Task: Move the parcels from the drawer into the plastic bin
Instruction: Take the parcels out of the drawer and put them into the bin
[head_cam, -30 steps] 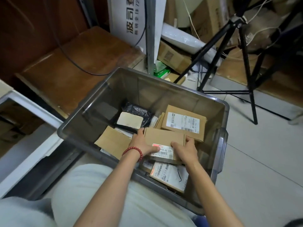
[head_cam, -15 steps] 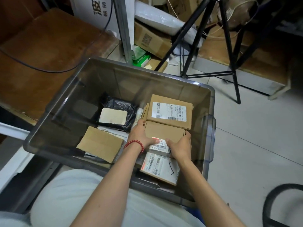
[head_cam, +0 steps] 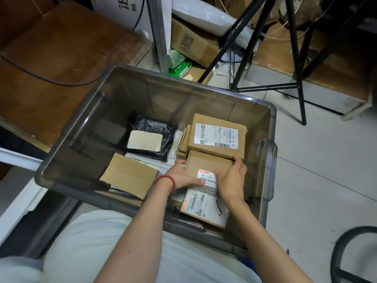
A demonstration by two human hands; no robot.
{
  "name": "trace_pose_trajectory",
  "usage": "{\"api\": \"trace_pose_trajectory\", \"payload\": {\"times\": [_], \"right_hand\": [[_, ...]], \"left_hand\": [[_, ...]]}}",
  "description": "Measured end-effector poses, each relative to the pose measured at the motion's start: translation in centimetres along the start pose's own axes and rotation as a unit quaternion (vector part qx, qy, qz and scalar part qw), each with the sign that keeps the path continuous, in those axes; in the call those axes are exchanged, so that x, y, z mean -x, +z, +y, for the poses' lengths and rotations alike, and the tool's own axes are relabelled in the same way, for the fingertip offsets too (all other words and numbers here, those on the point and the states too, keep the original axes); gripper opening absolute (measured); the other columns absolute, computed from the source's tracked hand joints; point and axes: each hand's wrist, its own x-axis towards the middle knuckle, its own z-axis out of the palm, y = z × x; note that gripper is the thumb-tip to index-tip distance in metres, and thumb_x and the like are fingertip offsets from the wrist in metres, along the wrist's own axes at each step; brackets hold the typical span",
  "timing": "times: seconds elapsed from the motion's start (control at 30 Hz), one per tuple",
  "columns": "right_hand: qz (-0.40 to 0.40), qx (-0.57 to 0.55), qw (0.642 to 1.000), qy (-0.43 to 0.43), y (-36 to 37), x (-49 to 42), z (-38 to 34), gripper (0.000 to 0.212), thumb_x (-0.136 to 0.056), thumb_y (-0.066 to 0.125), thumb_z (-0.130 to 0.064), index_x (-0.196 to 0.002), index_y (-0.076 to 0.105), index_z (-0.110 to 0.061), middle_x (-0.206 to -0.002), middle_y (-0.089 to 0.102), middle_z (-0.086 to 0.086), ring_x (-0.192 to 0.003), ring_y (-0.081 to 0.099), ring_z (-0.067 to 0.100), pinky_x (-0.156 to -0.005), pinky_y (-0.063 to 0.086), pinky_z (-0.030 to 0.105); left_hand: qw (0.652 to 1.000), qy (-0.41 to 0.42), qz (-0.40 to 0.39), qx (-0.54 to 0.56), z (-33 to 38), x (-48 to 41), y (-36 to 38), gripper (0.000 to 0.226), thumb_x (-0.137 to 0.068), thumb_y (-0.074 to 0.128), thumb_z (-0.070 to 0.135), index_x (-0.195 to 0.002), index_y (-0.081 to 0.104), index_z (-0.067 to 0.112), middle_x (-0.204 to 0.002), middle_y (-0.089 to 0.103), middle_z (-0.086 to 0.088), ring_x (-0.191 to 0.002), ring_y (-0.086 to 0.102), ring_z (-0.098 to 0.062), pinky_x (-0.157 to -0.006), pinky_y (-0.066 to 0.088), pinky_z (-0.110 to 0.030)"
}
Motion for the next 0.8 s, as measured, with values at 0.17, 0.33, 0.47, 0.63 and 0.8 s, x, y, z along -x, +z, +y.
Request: {"api": "trace_pose_trajectory", "payload": {"times": [0.17,0.33,0.47,0.63,0.8], "right_hand": [[-0.032,0.05,0.998,-0.034,0.3,0.3,0.3,0.094,-0.079,0.079,-0.026,-0.15,0.019,-0.013,-0.157,0.017,0.006,-0.145,0.021,0.025,-0.119,0.023,0.044],[-0.065,0.119,0.988,-0.075,0.5,-0.1,0.5,0.101,-0.071,0.082,-0.043,-0.149,0.025,-0.016,-0.154,0.025,0.003,-0.143,0.022,0.022,-0.119,0.02,0.039],[-0.093,0.141,0.982,-0.09,0.2,-0.5,0.7,0.098,-0.07,0.083,-0.045,-0.147,0.029,-0.017,-0.154,0.026,0.004,-0.143,0.021,0.022,-0.119,0.02,0.04],[-0.112,0.181,0.971,-0.106,0.5,-0.6,0.8,0.09,-0.08,0.074,-0.045,-0.149,0.024,-0.016,-0.159,0.017,0.008,-0.148,0.01,0.025,-0.121,0.011,0.041],[-0.104,0.234,0.958,-0.131,1.2,-0.3,1.0,0.076,-0.088,0.064,-0.045,-0.15,0.028,-0.02,-0.16,0.018,0.004,-0.149,0.007,0.023,-0.121,0.008,0.042]], "left_hand": [[0.999,0.021,-0.026,-0.021,-1.0,0.2,0.1,0.113,-0.066,0.086,0.031,-0.146,0.006,0.023,-0.133,0.046,-0.001,-0.105,0.047,-0.013,-0.093,0.036,-0.027],[0.999,0.007,-0.027,-0.046,-1.1,0.1,0.7,0.109,-0.07,0.082,0.039,-0.147,0.006,0.017,-0.135,0.048,-0.005,-0.106,0.047,-0.015,-0.089,0.034,-0.026],[0.999,0.007,-0.016,-0.05,-1.2,0.0,0.7,0.103,-0.072,0.081,0.037,-0.146,0.013,0.017,-0.132,0.051,-0.005,-0.103,0.047,-0.015,-0.09,0.038,-0.028],[0.999,-0.022,-0.03,-0.003,-1.4,0.5,0.6,0.096,-0.073,0.08,0.038,-0.143,0.017,0.017,-0.112,0.052,0.003,-0.097,0.057,-0.015,-0.071,0.052,-0.023],[0.999,-0.032,-0.031,-0.017,-1.6,0.8,0.7,0.094,-0.073,0.081,0.019,-0.143,0.018,0.016,-0.123,0.056,-0.006,-0.104,0.06,-0.021,-0.083,0.056,-0.036]]}}
